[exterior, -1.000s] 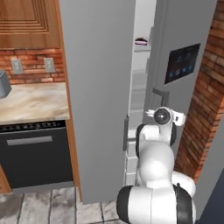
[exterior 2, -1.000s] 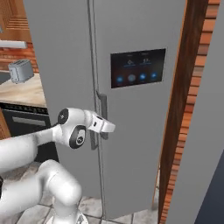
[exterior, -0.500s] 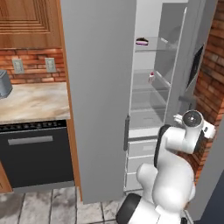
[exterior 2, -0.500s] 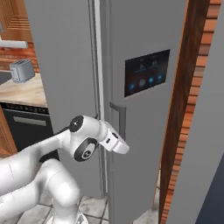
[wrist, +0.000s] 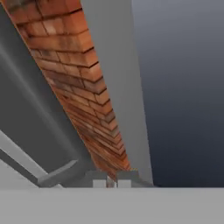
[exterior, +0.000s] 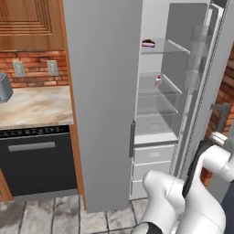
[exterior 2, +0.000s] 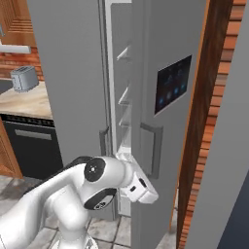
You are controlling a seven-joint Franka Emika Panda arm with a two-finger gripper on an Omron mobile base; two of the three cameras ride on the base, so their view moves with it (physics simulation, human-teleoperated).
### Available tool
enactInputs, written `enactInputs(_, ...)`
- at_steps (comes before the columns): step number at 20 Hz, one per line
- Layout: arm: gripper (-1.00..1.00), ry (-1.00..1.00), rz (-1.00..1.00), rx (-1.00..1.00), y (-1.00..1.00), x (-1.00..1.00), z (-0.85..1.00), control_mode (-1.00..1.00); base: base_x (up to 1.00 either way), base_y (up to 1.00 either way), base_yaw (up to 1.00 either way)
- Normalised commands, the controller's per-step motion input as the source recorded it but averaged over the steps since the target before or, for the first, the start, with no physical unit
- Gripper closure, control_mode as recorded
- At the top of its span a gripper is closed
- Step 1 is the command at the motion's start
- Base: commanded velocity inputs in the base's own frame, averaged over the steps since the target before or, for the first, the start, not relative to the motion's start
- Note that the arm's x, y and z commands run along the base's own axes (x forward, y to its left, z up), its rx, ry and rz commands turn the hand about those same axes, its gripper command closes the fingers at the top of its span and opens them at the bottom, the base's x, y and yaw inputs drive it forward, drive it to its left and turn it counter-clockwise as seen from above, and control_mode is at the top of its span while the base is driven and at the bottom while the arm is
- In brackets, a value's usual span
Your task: Take the cakes from the fridge and place them on the empty tray on the dining counter.
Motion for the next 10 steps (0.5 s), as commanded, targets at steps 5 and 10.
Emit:
enactInputs(5, -1.00, -0.03, -0.04, 0.00, 0.26, -0.92, 1.00, -1.00, 0.00, 0.00, 0.00)
enactInputs(10, -1.00, 0.00, -0.01, 0.00, 0.95, -0.06, 0.94, -1.00, 0.00, 0.00, 0.00)
